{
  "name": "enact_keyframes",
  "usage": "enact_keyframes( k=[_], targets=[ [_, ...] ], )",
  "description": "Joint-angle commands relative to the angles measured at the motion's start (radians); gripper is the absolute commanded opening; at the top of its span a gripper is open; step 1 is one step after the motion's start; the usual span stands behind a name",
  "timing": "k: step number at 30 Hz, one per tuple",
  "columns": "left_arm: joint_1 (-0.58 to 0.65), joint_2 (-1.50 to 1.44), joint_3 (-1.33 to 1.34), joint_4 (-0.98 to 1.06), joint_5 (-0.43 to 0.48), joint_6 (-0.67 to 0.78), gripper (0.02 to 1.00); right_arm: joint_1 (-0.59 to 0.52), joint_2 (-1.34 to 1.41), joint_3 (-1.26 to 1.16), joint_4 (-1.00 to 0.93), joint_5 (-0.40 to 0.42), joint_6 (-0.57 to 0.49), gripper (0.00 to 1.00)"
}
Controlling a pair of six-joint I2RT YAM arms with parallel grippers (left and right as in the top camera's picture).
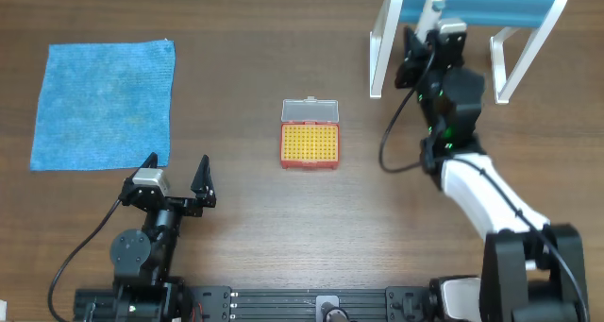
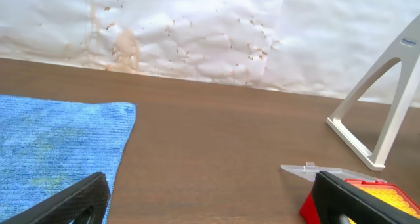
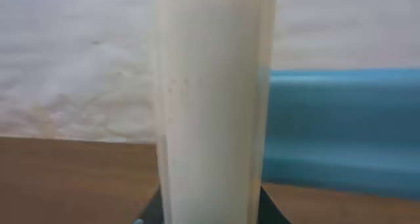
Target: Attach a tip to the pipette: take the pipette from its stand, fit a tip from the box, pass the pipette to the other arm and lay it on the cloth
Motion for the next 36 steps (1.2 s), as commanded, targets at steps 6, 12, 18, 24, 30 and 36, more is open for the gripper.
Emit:
enact_keyframes(
  k=[6, 12, 18, 24, 30, 36],
  targets=[
    [0.004, -0.005, -0.002, -0.005, 0.011, 0.009, 0.993, 0.307, 0.008, -0.395, 0.690, -0.235, 0.014, 0.084],
    [0.004, -0.005, -0.002, -0.005, 0.011, 0.009, 0.991, 0.404, 0.055, -0.381, 0.690, -0.240, 0.014, 0.082],
    [0.004, -0.005, -0.002, -0.005, 0.011, 0.009, 0.993, 0.423, 0.238, -0.223, 0.691, -0.240, -0.001, 0.082],
    [0.004, -0.005, -0.002, -0.005, 0.011, 0.009, 0.993, 0.423, 0.325, -0.203, 0.691, -0.165, -0.005, 0.082],
    [0.004, -0.005, -0.002, -0.005, 0.011, 0.009, 0.991, 0.424, 0.371, -0.181, 0.691, -0.165, -0.005, 0.082],
    [0.004, -0.005, -0.002, -0.005, 0.011, 0.009, 0.991, 0.424, 0.380, -0.172, 0.690, -0.165, -0.024, 0.082]
  ],
)
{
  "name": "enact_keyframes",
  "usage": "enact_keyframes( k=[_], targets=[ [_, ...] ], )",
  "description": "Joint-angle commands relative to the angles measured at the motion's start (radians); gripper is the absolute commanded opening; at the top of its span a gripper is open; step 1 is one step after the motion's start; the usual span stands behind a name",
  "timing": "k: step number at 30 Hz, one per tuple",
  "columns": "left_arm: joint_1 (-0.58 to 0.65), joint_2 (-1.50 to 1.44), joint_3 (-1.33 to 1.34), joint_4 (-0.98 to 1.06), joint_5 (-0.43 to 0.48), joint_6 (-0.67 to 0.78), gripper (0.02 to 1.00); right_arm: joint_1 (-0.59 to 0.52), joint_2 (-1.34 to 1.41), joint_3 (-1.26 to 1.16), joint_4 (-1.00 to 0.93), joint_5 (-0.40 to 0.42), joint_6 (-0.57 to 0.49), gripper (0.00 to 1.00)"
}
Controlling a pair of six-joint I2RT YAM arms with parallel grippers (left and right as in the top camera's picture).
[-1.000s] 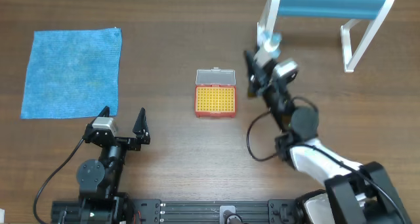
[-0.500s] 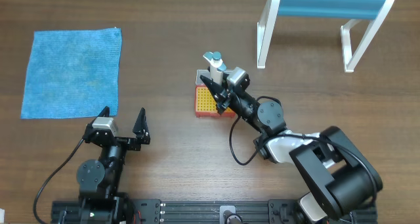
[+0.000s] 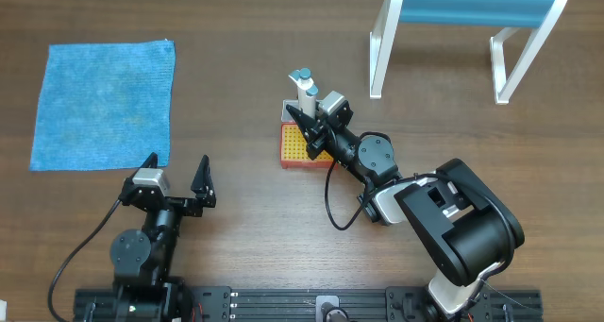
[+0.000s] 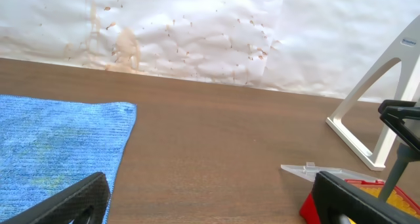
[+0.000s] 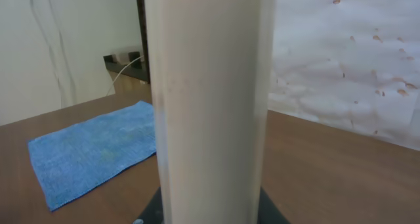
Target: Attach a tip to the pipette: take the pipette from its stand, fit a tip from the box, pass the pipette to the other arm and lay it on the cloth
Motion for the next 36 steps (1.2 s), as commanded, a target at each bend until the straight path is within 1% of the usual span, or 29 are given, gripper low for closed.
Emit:
enact_keyframes(
  k=[1, 17, 20, 26, 32, 36],
  targets=[
    [0.004, -0.005, -0.002, -0.005, 0.011, 0.009, 0.991, 0.006, 0.012, 0.024, 0.007, 0.013, -0.022, 0.084],
    [0.004, -0.005, -0.002, -0.005, 0.011, 0.009, 0.991, 0.006, 0.046, 0.027, 0.003, 0.012, -0.022, 0.086],
    [0.004, -0.005, -0.002, -0.005, 0.011, 0.009, 0.991, 0.006, 0.047, -0.003, -0.004, 0.012, -0.022, 0.082],
    [0.004, -0.005, -0.002, -0.005, 0.011, 0.009, 0.991, 0.007, 0.145, -0.020, 0.008, 0.004, -0.021, 0.082],
    [0.004, -0.005, -0.002, -0.005, 0.011, 0.009, 0.993, 0.007, 0.132, -0.020, 0.008, 0.005, -0.022, 0.082],
    [0.004, -0.005, -0.002, -0.005, 0.011, 0.009, 0.991, 0.005, 0.035, 0.000, 0.008, 0.005, -0.022, 0.080]
  ],
)
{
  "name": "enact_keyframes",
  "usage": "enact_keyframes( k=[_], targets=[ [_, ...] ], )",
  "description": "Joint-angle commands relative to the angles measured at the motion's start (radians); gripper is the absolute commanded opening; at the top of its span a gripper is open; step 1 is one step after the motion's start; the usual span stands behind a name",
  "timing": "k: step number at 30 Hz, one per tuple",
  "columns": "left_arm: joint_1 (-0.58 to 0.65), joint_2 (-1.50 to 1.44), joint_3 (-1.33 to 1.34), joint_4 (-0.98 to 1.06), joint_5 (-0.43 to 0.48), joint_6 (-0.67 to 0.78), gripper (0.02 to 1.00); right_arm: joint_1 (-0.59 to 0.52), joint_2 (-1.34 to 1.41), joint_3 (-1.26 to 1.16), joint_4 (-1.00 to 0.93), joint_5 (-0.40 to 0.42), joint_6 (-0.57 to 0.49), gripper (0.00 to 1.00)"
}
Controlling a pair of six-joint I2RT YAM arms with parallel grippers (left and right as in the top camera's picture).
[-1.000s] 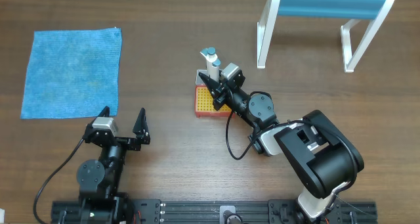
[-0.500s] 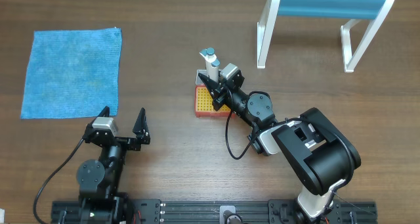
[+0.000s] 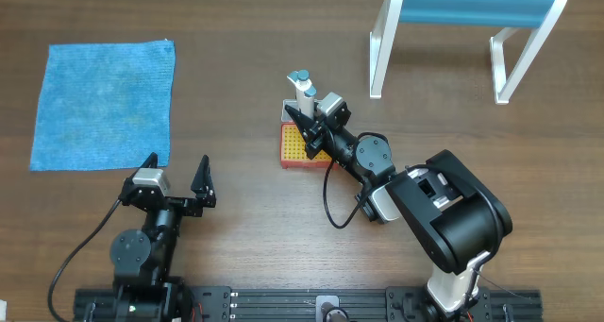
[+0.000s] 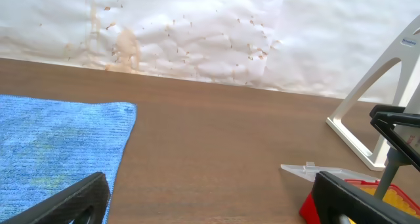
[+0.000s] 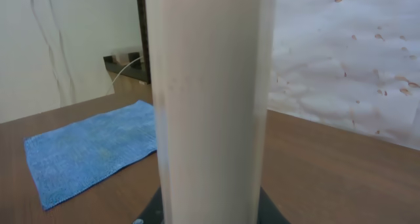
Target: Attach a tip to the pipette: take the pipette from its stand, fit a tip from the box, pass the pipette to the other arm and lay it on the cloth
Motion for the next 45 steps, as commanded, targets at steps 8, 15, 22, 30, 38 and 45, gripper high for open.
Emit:
enact_keyframes(
  k=[8, 15, 22, 30, 38, 45],
  targets=[
    [0.004, -0.005, -0.002, -0.005, 0.011, 0.009, 0.991, 0.006, -0.204, 0.121, -0.050, 0.005, -0.014, 0.082],
    [0.004, -0.005, -0.002, -0.005, 0.011, 0.009, 0.993, 0.005, -0.487, 0.143, -0.548, -0.179, -0.014, 0.082],
    [0.004, -0.005, -0.002, -0.005, 0.011, 0.009, 0.991, 0.010, -0.779, 0.258, -1.244, -0.179, 0.008, 0.082],
    [0.004, -0.005, -0.002, -0.005, 0.011, 0.009, 0.991, 0.009, -0.787, 0.257, -1.248, -0.178, 0.068, 0.082],
    [0.000, -0.005, -0.002, 0.181, 0.610, -0.964, 0.991, 0.010, -0.787, 0.257, -1.247, -0.179, 0.357, 0.082],
    [0.002, -0.003, -0.002, 0.319, 0.472, -1.402, 0.570, 0.021, -0.786, 0.257, -1.247, -0.215, 0.424, 0.082]
  ],
)
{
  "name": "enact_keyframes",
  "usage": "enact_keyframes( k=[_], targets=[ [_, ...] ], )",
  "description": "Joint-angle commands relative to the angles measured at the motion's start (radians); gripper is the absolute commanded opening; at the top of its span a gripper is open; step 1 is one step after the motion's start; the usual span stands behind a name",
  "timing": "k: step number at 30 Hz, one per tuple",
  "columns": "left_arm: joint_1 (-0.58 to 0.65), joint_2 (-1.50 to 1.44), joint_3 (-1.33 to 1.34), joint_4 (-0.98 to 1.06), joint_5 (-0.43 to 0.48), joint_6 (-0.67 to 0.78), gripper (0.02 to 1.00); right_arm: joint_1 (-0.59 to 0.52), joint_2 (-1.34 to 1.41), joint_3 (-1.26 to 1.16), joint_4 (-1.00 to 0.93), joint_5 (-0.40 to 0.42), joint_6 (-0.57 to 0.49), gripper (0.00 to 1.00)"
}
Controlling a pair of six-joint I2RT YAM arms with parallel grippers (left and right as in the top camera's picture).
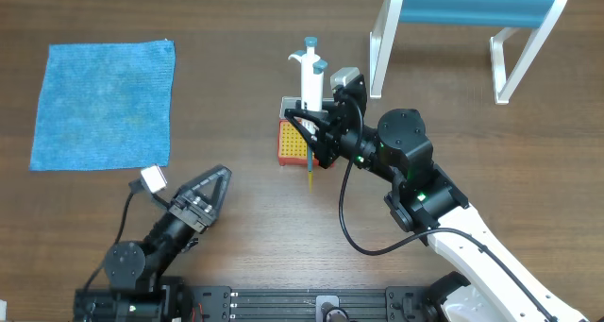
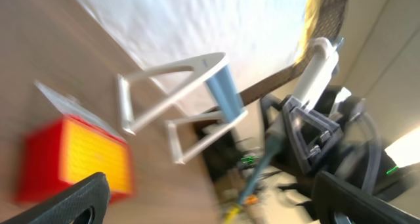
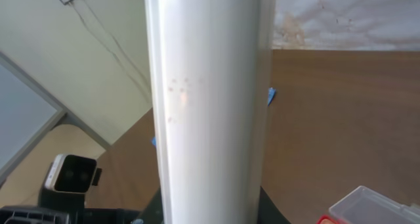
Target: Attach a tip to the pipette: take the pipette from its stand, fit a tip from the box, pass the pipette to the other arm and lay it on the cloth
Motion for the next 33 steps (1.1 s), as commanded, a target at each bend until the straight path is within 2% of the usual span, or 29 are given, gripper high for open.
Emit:
enact_keyframes(
  k=[1, 2, 4, 6, 10, 13, 17, 22, 24, 25, 26, 27, 28, 29, 30, 33],
  targets=[
    [0.002, 0.010, 0.000, 0.205, -0.080, -0.310, 0.781, 0.007, -0.009, 0.025, 0.009, -0.068, 0.067, 0.082],
    [0.002, 0.029, 0.004, 0.253, -0.073, -0.320, 0.974, 0.007, -0.009, 0.025, 0.009, -0.088, 0.067, 0.082],
    [0.002, 0.123, 0.061, 0.265, 0.023, -0.308, 0.987, 0.007, -0.008, 0.025, 0.009, -0.117, 0.085, 0.082],
    [0.002, 0.248, 0.149, 0.272, 0.130, -0.233, 0.989, 0.007, -0.004, 0.025, 0.009, -0.121, 0.109, 0.082],
    [0.002, 0.660, 0.441, 0.272, 0.415, 0.010, 0.989, 0.007, 0.003, 0.025, 0.013, -0.203, 0.113, 0.082],
    [-0.025, 0.959, 0.661, 0.302, 0.637, 0.143, 0.989, 0.007, 0.003, 0.025, 0.017, -0.247, 0.167, 0.082],
    [-0.115, 1.242, 0.849, 0.436, 0.748, 0.164, 0.989, 0.007, 0.003, 0.025, 0.018, -0.286, 0.220, 0.082],
    [-0.232, 1.392, 0.921, 0.538, 0.731, 0.153, 0.989, 0.007, 0.003, 0.025, 0.021, -0.300, 0.239, 0.082],
    [-0.241, 1.391, 0.921, 0.538, 0.731, 0.153, 0.985, 0.007, 0.003, 0.025, 0.021, -0.300, 0.239, 0.084],
    [-0.241, 1.391, 0.921, 0.537, 0.731, 0.153, 0.919, 0.007, 0.003, 0.025, 0.021, -0.300, 0.238, 0.082],
    [-0.241, 1.392, 0.921, 0.537, 0.731, 0.153, 0.527, 0.007, 0.003, 0.025, 0.021, -0.300, 0.238, 0.082],
    [-0.241, 1.392, 0.921, 0.537, 0.731, 0.153, 0.229, 0.007, 0.003, 0.025, 0.021, -0.300, 0.238, 0.082],
    [-0.241, 1.392, 0.921, 0.537, 0.731, 0.153, 0.209, 0.007, 0.003, 0.025, 0.021, -0.299, 0.238, 0.082],
    [-0.240, 1.392, 0.921, 0.537, 0.731, 0.153, 0.064, 0.007, 0.003, 0.025, 0.021, -0.299, 0.238, 0.082],
    [-0.240, 1.392, 0.921, 0.537, 0.731, 0.153, 0.027, 0.007, 0.003, 0.025, 0.021, -0.300, 0.238, 0.082],
    [-0.225, 1.392, 0.920, 0.533, 0.731, 0.153, 0.027, 0.006, 0.003, 0.025, 0.021, -0.300, 0.238, 0.082]
  ],
)
